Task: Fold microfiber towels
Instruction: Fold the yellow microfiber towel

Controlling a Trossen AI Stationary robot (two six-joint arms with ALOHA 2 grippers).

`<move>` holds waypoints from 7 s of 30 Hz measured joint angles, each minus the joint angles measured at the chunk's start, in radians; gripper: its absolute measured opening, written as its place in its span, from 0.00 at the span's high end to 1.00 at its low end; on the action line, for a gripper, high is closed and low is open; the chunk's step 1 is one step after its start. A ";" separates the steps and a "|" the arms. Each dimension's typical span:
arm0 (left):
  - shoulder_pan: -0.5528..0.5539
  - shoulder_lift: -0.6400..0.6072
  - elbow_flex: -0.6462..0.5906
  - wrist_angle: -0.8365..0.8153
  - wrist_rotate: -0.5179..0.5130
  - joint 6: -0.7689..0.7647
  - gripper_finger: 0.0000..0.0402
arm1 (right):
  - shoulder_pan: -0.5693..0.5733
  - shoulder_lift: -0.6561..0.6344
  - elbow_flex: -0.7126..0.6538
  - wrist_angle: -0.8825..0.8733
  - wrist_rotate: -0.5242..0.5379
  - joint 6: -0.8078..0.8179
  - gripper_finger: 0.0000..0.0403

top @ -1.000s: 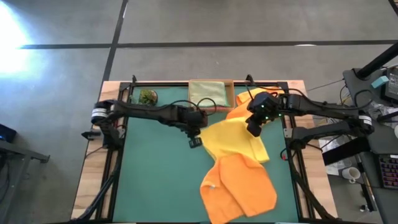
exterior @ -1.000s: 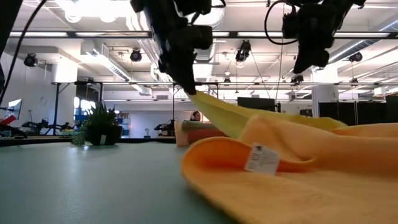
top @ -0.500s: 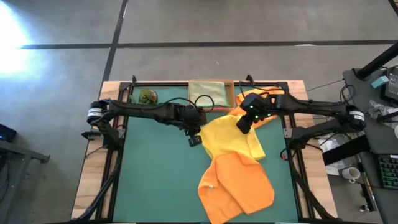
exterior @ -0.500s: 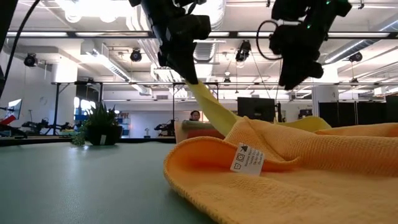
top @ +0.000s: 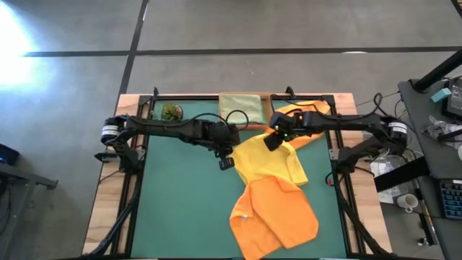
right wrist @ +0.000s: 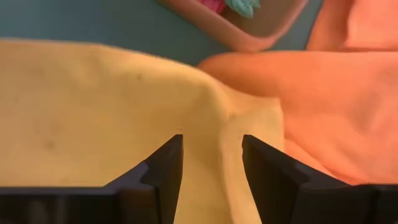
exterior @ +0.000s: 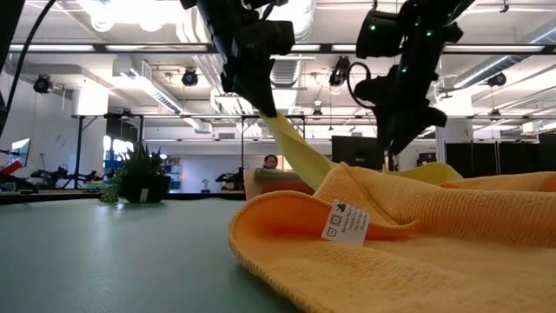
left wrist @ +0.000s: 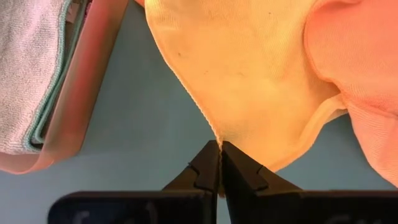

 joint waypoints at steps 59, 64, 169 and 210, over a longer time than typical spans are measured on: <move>0.004 -0.054 0.071 -0.113 -0.328 0.072 1.00 | -0.074 -0.503 0.043 -0.173 0.253 -0.320 0.98; 0.002 -0.096 0.118 -0.104 -0.424 0.073 1.00 | -0.074 -0.619 0.043 -0.172 0.253 -0.379 0.98; -0.114 0.081 0.484 0.164 -0.787 0.644 1.00 | 0.071 -0.316 0.273 0.127 -0.108 -0.760 0.66; 0.016 0.071 0.491 0.125 -0.562 0.417 1.00 | 0.112 -0.085 0.284 0.383 0.314 -0.599 0.67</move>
